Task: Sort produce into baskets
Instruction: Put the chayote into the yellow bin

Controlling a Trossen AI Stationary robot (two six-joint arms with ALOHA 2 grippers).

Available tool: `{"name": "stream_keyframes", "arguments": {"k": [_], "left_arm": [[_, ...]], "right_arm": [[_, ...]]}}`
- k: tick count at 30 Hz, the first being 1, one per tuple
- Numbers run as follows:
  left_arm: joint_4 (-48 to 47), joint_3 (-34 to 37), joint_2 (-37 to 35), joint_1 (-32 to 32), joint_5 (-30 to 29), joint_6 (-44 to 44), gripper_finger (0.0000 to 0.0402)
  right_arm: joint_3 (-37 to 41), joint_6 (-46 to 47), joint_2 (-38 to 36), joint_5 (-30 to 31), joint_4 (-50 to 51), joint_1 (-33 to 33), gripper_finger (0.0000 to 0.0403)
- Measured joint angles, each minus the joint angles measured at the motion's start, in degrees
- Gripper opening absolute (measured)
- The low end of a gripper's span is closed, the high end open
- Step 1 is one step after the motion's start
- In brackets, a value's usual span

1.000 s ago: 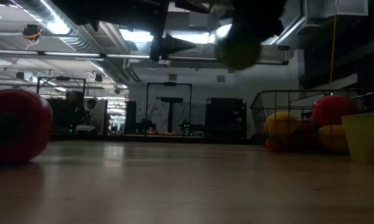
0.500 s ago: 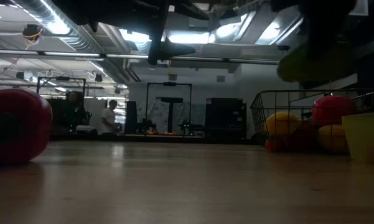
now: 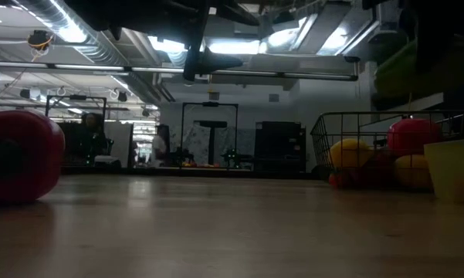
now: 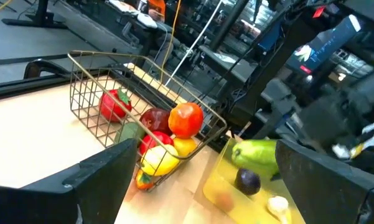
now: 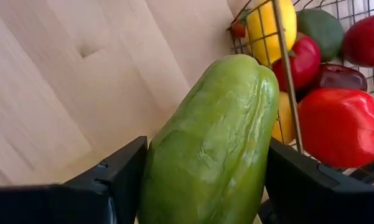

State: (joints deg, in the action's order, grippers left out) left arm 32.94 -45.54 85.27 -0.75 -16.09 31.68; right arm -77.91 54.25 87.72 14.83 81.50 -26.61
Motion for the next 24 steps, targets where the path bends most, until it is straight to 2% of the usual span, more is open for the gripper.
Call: {"name": "stream_keyframes", "arguments": {"k": [5,11,18,24], "left_arm": [[-2.6,0.0,0.0,0.0,0.0,0.0,0.0379],[-6.0,0.0,0.0,0.0,0.0,0.1,0.0379],[-9.7,0.0,0.0,0.0,0.0,5.1,0.0379],[-10.5,0.0,0.0,0.0,2.1,4.5,0.0379]], "right_arm": [[0.0,0.8,-2.3,-1.1,0.7,0.0,0.0266],[0.0,-0.5,-3.3,-5.6,1.2,-0.5,0.0266],[0.0,0.0,-2.2,-7.4,1.1,-6.6,0.0266],[0.0,1.2,0.9,-7.3,0.9,-12.9,0.0266]]}}
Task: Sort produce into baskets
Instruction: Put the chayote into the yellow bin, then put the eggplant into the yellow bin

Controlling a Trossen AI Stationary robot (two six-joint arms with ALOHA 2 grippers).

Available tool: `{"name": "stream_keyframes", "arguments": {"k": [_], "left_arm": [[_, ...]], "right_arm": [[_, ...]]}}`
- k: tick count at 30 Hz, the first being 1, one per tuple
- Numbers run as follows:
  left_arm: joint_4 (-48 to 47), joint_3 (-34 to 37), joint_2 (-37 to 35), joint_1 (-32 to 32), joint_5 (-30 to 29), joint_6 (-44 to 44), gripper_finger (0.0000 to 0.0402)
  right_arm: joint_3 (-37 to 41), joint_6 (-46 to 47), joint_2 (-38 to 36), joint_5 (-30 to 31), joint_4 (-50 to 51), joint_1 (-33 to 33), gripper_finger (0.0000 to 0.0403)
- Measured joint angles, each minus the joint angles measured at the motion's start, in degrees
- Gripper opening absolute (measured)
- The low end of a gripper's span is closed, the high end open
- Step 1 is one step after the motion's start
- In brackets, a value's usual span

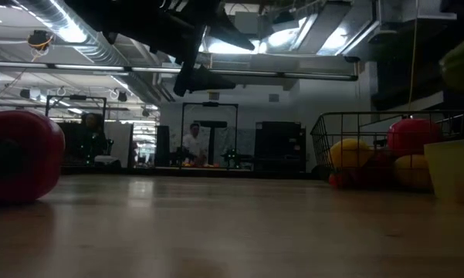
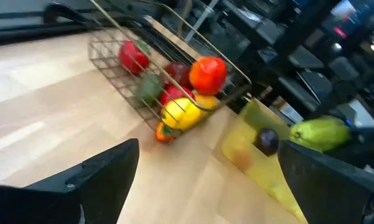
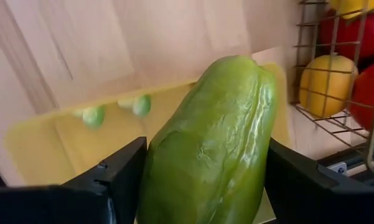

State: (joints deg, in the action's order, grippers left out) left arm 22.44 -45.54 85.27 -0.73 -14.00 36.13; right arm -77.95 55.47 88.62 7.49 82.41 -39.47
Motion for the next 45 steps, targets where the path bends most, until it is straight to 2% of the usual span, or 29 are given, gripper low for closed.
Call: {"name": "stream_keyframes", "arguments": {"k": [8,20,25,32,35,38,41,45], "left_arm": [[-1.7,0.0,0.0,0.6,9.1,-1.1,0.0379],[-12.6,0.0,-1.0,4.7,10.7,4.1,0.0379],[-23.1,0.1,-5.2,5.1,14.7,5.8,0.0379],[-39.8,0.1,-12.0,9.3,20.0,6.0,0.0379],[-47.3,0.0,-13.6,12.4,20.5,7.3,0.0379],[-54.4,0.0,-13.9,15.9,21.0,11.0,0.0379],[-61.1,0.1,-13.8,19.9,24.6,13.3,0.0379],[-66.0,0.1,-13.7,25.8,26.5,15.0,0.0379]], "right_arm": [[0.0,0.0,6.0,0.0,-0.1,-5.5,0.0266],[0.0,-0.2,9.2,-1.6,-0.8,-5.9,0.0266],[0.0,-0.4,9.2,-1.7,-1.0,-5.9,0.0284],[0.0,-0.2,9.2,-0.8,-1.6,-5.9,0.0369],[0.0,-0.2,9.2,-0.8,-1.6,-5.9,0.0393],[0.0,-0.2,9.2,-0.7,-1.6,-5.9,0.0395],[0.0,-0.2,9.2,-0.6,-1.5,-5.9,0.0388],[0.0,-0.2,9.2,-0.5,-1.6,-5.9,0.0383]]}}
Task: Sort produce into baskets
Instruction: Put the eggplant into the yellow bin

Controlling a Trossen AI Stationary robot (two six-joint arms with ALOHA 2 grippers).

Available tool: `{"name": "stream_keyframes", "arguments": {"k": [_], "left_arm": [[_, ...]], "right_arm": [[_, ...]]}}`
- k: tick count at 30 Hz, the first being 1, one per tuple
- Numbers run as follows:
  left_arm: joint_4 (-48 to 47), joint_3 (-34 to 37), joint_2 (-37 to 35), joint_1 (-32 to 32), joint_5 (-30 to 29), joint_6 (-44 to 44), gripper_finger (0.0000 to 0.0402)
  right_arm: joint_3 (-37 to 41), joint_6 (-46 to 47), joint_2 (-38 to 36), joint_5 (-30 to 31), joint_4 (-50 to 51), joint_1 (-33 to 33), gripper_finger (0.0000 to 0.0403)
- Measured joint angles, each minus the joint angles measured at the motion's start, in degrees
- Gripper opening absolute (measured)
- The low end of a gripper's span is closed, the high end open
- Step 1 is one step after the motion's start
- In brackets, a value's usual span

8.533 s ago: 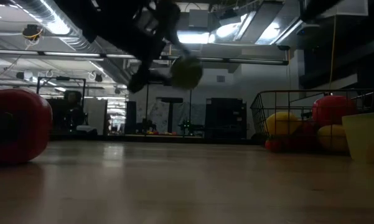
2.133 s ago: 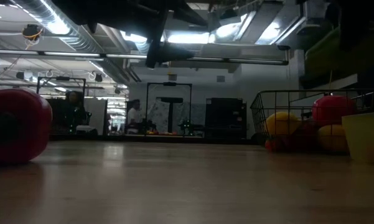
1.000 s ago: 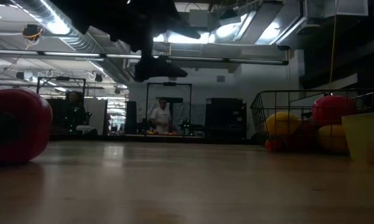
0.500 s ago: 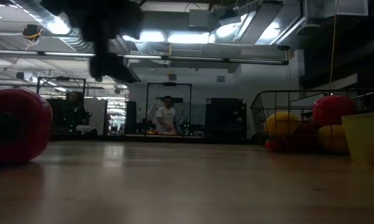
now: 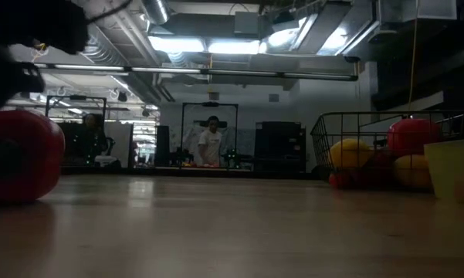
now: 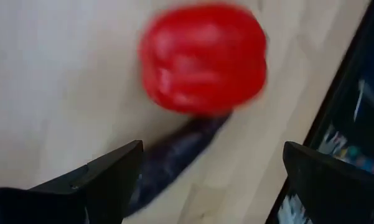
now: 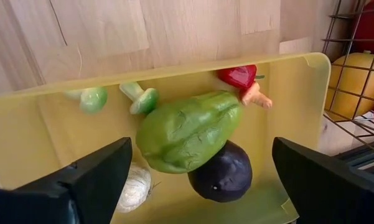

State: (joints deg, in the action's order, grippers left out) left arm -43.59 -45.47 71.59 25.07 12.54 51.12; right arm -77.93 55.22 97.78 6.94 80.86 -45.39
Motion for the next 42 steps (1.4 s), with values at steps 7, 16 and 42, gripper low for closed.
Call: {"name": "stream_keyframes", "arguments": {"k": [7,16,42], "left_arm": [[-0.5,0.0,0.4,8.8,-7.0,-7.1,0.0379],[-0.9,0.0,8.4,15.9,-10.7,-14.2,0.0379],[-1.1,-0.3,17.6,16.4,-7.9,-5.9,0.0199]], "right_arm": [[0.0,0.0,0.0,0.4,-0.4,0.0,0.0383],[0.0,-0.2,0.0,2.6,-5.4,0.0,0.0383],[0.0,-4.0,0.0,17.0,-8.0,3.1,0.0323]]}}
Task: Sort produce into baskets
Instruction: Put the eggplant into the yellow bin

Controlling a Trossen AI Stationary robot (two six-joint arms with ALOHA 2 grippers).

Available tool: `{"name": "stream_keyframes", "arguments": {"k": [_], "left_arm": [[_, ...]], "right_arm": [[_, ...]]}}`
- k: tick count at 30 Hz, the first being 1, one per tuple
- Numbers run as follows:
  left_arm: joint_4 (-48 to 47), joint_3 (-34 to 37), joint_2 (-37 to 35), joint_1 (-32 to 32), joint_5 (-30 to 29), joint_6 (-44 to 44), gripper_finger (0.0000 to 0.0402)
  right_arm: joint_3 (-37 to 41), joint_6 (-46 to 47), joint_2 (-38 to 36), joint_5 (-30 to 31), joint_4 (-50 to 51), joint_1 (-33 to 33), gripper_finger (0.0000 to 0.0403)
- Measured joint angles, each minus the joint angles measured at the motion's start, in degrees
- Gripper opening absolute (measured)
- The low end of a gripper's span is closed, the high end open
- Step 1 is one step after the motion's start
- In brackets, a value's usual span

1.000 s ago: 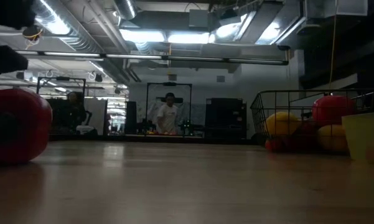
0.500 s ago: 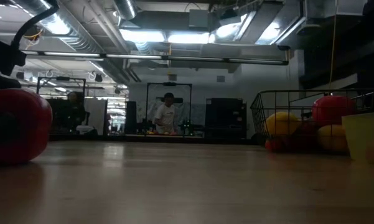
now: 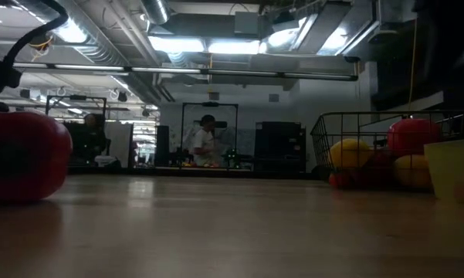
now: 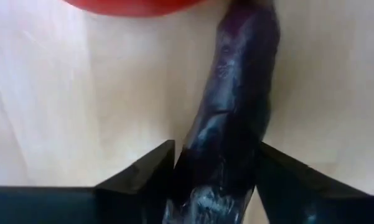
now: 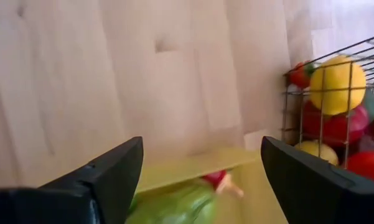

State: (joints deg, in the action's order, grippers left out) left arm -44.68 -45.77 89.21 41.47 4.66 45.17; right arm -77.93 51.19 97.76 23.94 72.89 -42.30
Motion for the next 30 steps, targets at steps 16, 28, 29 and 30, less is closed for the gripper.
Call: {"name": "stream_keyframes", "arguments": {"k": [16,28,29,30], "left_arm": [[-12.5,-16.0,0.0,-0.3,0.5,2.8,0.0173],[-10.0,-23.6,0.0,-8.8,-13.4,2.6,0.0173],[-9.3,-23.6,0.0,-9.9,-14.1,2.5,0.0174],[-8.7,-23.6,0.0,-10.9,-14.6,2.6,0.0174]], "right_arm": [[0.0,-26.6,0.0,0.1,-16.6,9.8,0.0321],[0.0,-38.8,0.0,0.1,-31.5,15.1,0.0321],[0.0,-39.0,0.0,0.1,-32.9,15.5,0.0321],[0.0,-39.0,0.0,0.1,-34.3,15.9,0.0321]]}}
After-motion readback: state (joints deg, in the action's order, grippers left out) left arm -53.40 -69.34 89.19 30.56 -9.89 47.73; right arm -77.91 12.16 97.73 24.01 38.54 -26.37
